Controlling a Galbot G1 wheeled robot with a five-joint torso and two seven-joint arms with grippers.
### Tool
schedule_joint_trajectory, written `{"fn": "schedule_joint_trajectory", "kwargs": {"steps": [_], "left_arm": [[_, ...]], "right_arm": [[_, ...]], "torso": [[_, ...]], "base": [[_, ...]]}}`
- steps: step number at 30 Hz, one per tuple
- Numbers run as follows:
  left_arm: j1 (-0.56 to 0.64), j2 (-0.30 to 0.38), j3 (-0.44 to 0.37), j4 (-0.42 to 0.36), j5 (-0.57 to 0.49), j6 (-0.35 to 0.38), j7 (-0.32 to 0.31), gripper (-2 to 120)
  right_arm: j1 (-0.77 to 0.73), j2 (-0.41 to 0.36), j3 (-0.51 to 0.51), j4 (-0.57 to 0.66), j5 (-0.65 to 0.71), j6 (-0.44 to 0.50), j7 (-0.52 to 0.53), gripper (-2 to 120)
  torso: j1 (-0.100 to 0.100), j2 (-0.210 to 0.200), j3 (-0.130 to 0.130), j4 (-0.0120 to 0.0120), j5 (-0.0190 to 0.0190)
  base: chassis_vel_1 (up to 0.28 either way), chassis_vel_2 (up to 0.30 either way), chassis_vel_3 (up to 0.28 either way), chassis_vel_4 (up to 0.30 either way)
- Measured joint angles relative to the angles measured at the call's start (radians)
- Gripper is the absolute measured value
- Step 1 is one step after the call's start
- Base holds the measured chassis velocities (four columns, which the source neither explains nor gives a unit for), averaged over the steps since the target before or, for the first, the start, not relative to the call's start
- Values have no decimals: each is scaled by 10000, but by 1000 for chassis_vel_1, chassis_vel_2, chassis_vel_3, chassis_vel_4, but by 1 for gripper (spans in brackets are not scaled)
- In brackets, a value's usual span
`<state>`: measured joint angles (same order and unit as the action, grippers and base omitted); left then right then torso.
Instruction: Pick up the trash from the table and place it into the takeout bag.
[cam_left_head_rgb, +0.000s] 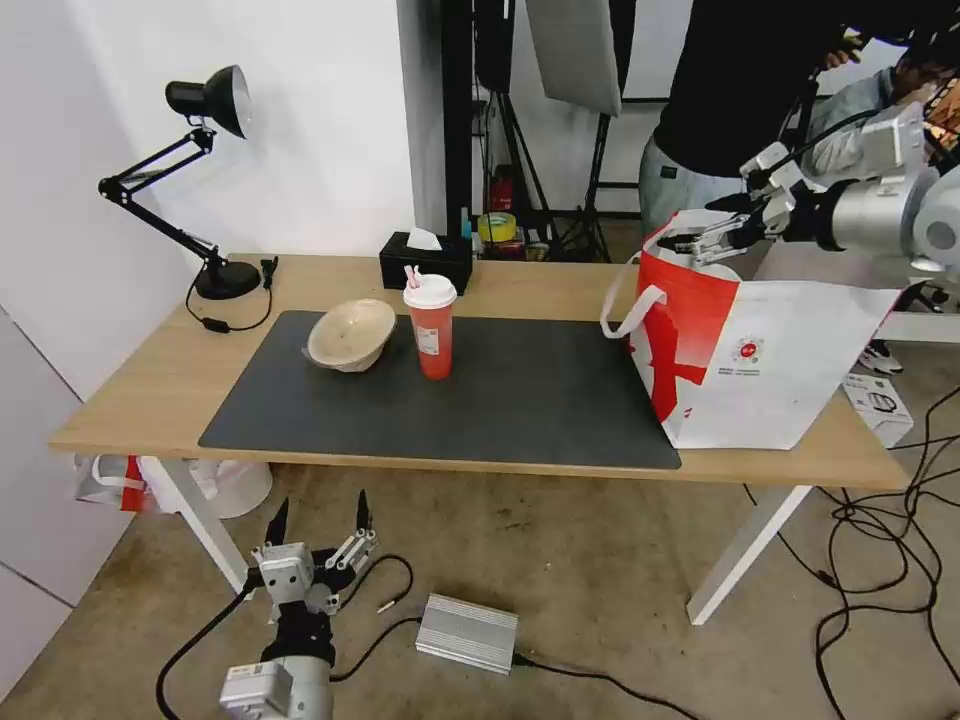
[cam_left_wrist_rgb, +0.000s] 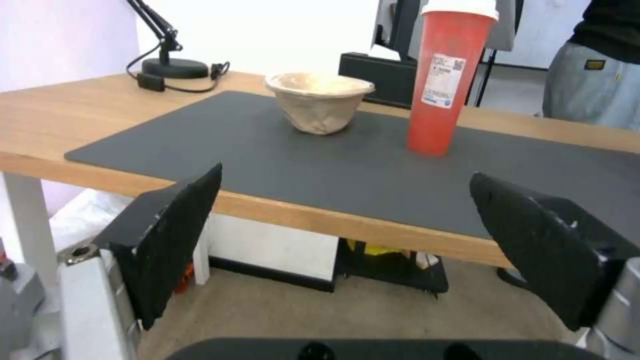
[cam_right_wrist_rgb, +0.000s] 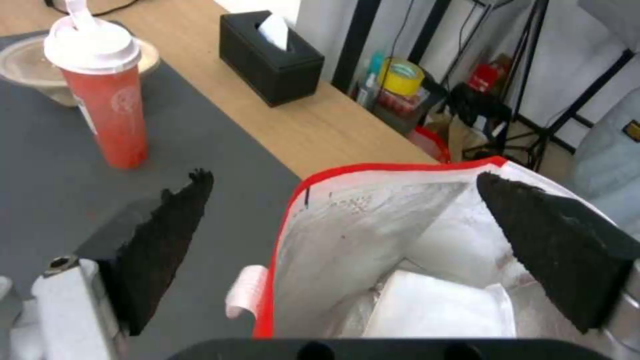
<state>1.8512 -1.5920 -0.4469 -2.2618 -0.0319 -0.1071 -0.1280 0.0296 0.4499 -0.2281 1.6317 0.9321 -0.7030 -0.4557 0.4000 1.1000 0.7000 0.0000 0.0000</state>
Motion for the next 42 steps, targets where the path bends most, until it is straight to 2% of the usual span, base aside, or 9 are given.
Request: {"fn": "schedule_joint_trajectory", "kwargs": {"steps": [20,25,29,31,35,36,39,40,42], "left_arm": [[52,0,-8,-61,9,-1,-3,100],[52,1,-12,-63,10,-3,-3,100],[50,1,-12,-68,18,-4,-3,100],[49,0,-35,-98,20,-6,-2,100],[49,0,-35,-98,20,-6,-2,100],[62,1,-90,-160,20,-7,-3,100],[62,1,-90,-160,20,-7,-3,100],[96,1,-127,-201,20,-7,-6,100],[96,1,-127,-201,20,-7,-6,100]], "right_arm": [[-268,-159,221,202,12,19,75,100],[-507,-201,432,509,556,650,714,100],[-527,-185,510,663,610,801,975,100],[-512,-129,528,837,631,973,1509,100],[-512,-129,528,837,631,973,1509,100],[-678,-40,574,1292,806,1421,2453,100],[-678,-40,574,1292,806,1421,2453,100],[-996,-9,611,1834,1272,2220,3596,100],[-996,-9,611,1834,1272,2220,3596,100]], "torso": [[0,0,0,0,1],[0,0,0,0,0],[0,0,0,0,-1],[0,0,0,0,0],[0,0,0,0,0],[0,0,0,0,-1],[0,0,0,0,-1],[0,0,0,1,0],[0,0,0,1,0]], "base": [[0,0,0,0],[0,0,0,0],[0,0,0,0],[0,0,0,0],[0,0,0,0],[0,0,0,0],[0,0,0,0],[0,0,0,0],[0,0,0,0]]}}
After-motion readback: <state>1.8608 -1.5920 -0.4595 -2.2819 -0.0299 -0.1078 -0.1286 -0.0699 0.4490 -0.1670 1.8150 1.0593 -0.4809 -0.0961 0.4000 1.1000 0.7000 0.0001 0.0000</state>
